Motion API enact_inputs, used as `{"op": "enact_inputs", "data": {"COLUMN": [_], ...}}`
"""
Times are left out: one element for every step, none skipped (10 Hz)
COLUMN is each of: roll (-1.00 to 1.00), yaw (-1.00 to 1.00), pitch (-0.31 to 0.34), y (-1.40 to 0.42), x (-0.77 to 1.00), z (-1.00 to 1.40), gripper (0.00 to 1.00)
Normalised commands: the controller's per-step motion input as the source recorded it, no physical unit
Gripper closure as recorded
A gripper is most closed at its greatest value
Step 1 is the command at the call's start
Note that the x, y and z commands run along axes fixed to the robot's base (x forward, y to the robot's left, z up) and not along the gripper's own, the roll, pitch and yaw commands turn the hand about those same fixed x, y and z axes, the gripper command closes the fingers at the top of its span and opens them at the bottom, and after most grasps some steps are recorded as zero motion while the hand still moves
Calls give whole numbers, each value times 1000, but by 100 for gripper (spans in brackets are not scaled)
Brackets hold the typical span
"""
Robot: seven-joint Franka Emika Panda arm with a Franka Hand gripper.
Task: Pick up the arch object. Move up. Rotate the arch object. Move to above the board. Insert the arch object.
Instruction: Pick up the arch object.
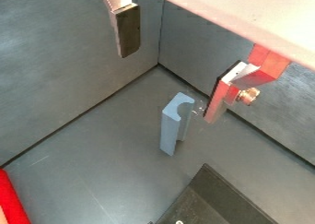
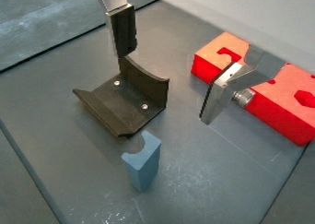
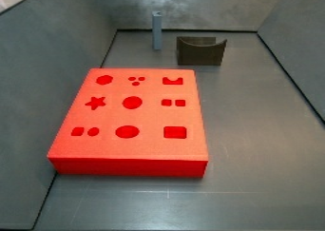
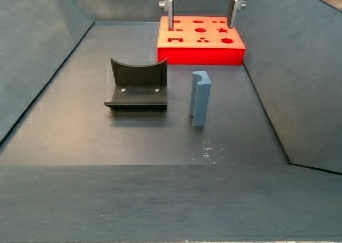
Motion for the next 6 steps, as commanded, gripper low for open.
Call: {"op": "enact_inputs", "data": {"roll": [0,46,50,0,30,61], "yaw": [0,149,483,694,749,649], "pitch": [0,51,0,-63,-27,-4], "y": [20,46,189,309,257,191], "x": [0,200,203,63,111,169], "z": [0,-69,-426,-709,-760,-734], "gripper": [0,0,0,0,0,0]}}
